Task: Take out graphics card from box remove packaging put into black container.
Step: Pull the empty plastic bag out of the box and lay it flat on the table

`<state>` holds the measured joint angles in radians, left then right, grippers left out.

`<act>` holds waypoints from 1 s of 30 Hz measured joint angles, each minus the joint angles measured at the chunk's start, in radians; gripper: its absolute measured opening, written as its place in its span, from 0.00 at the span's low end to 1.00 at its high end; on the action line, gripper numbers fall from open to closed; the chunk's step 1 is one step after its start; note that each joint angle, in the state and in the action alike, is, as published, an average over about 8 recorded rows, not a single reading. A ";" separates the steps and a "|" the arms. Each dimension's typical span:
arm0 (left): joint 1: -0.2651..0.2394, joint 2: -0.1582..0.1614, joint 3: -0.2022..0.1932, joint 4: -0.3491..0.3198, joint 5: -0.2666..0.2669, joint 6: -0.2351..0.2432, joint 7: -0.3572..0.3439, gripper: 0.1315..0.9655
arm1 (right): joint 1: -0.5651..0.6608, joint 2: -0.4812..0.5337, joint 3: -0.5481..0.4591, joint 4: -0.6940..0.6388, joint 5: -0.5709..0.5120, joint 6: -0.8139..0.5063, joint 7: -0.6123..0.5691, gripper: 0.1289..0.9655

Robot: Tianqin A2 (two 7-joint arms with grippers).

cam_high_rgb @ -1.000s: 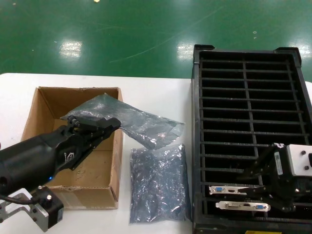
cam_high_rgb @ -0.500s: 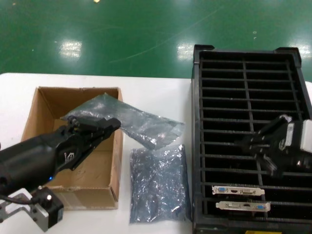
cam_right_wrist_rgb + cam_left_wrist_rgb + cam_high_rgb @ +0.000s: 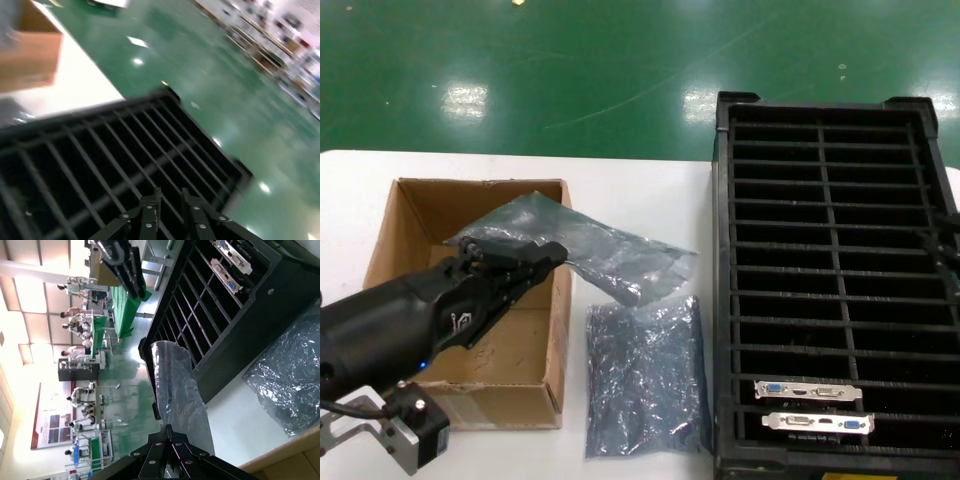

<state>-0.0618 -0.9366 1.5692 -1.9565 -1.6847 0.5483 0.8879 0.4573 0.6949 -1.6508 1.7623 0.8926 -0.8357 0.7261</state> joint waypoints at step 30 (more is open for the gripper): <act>-0.813 -0.146 0.980 0.265 -0.327 -0.148 -1.217 0.01 | -0.023 -0.016 0.030 -0.031 -0.030 0.032 0.026 0.71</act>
<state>-0.8749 -1.0824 2.5495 -1.6911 -2.0113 0.4004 -0.3286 0.4348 0.6787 -1.6203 1.7315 0.8629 -0.8037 0.7522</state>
